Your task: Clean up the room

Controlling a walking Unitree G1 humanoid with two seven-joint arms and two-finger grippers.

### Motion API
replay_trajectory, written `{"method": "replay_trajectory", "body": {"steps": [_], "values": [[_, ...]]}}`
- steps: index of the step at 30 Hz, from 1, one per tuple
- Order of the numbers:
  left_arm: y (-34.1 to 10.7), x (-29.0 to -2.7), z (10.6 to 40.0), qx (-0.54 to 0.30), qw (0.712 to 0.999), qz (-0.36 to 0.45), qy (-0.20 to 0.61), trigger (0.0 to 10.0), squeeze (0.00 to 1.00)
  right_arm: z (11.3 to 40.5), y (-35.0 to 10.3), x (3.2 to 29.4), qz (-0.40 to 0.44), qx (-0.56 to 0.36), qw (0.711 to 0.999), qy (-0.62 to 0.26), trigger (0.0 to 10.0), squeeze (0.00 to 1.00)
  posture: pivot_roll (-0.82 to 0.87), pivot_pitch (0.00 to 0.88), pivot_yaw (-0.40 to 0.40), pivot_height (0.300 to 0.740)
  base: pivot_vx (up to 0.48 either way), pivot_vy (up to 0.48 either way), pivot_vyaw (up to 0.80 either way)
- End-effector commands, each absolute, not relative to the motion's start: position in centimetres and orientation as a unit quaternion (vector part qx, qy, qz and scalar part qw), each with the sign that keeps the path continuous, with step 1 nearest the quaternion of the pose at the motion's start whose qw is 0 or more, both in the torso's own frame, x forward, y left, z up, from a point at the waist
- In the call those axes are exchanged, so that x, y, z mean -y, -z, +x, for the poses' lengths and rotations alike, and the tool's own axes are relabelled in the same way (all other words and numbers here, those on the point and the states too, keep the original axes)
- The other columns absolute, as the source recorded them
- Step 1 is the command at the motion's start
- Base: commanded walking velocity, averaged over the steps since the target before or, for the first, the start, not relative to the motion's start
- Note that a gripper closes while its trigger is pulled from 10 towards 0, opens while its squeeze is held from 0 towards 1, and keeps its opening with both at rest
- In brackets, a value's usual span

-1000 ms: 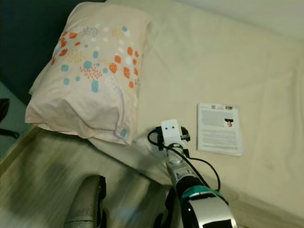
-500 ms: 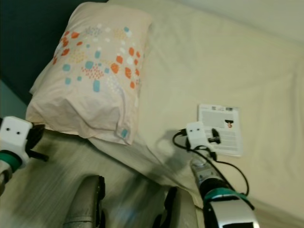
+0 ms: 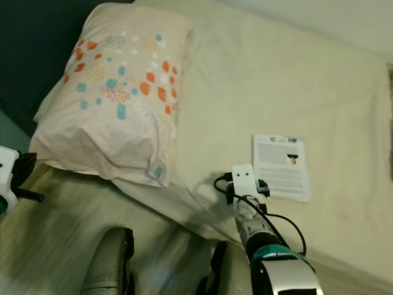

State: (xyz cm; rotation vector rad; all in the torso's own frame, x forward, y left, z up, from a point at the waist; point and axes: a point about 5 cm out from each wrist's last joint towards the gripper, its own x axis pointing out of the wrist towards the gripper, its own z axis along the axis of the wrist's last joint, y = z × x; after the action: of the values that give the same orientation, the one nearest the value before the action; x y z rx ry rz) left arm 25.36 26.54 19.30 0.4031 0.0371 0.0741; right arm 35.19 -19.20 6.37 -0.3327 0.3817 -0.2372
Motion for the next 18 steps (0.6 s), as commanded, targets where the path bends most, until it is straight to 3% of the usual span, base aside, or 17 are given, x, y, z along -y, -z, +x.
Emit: {"method": "replay_trajectory", "body": {"steps": [1, 7, 18], "values": [[-19.2, -27.0, 24.9, -0.029, 0.978, 0.203, -0.041, 10.0, 0.0, 34.5, -5.3, 19.6, -0.169, -0.213, 0.954, 0.122, 10.0, 0.0, 0.43, 0.266, 0.003, 0.576, 0.0, 0.0, 0.0], [-20.2, -28.6, 24.8, -0.025, 0.973, 0.219, -0.064, 10.0, 0.0, 35.0, -6.4, 20.5, -0.237, -0.196, 0.941, 0.141, 10.0, 0.0, 0.44, 0.278, 0.015, 0.576, 0.0, 0.0, 0.0], [-20.8, -29.2, 24.4, -0.023, 0.971, 0.226, -0.072, 10.0, 0.0, 34.5, -6.5, 22.7, -0.282, -0.201, 0.92, 0.184, 10.0, 0.0, 0.45, 0.279, 0.019, 0.576, 0.0, 0.0, 0.0]]}}
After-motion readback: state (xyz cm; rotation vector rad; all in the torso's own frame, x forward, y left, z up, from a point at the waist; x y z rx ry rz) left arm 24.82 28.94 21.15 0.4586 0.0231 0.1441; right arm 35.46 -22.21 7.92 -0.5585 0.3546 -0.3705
